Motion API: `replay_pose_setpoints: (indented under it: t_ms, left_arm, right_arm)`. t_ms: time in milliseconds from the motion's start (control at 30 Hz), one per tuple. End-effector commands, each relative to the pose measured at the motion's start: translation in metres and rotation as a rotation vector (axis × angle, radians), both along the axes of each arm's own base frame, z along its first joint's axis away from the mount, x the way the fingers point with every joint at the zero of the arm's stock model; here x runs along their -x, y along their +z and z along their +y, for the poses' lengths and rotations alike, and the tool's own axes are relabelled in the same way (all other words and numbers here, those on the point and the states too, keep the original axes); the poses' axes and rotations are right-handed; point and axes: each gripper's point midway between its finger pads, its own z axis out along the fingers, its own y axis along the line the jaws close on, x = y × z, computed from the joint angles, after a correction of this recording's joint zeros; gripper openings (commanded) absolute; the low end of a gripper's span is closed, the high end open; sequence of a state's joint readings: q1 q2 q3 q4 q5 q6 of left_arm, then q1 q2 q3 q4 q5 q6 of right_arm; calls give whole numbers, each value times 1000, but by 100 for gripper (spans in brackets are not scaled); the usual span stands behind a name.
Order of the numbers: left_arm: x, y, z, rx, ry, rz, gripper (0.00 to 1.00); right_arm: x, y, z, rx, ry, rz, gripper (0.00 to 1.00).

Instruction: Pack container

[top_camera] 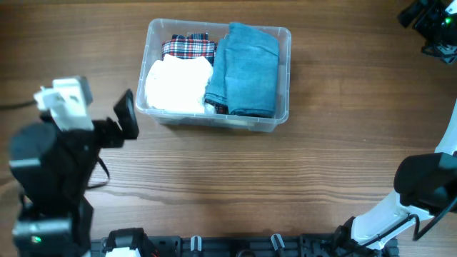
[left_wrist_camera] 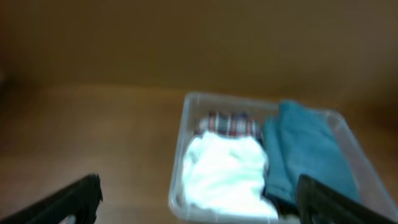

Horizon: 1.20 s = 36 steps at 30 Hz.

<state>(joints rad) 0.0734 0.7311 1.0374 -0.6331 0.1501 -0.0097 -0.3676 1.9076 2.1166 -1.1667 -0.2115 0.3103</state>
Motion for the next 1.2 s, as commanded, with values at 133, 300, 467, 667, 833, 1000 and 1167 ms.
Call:
replay_pose_setpoints:
  t_ms: [133,300,467,667,833,1000,1167]
  left_arm:
    - [8,-42,-12,-6,-69,-289,100]
    - [19,-83,-10,-13,-57,-323,100]
    - [30,-99,-15,-17,-79,-388,100]
    - [34,-117,-27,-9,-128,-401,100]
    - [33,-135,-35,-5,-161,-400,100]
    - [28,-164,-34,-3,-149,-341,100]
    - [28,-181,-28,-5,-116,-273,100]
  right_arm:
    - [-3,-7,-2,-5,-8,13,100]
    - [-3,-7,-2,-5,-8,13,99]
    - [-3,-7,-2,-5,-8,13,100]
    - [-3,-7,-2,-5,-8,13,100]
    - [-3,-7,-2,-4,-8,13,100]
    - [-3,-7,-2,-4,-8,13,100]
    - [-3,-7,-2,-5,-8,13,100]
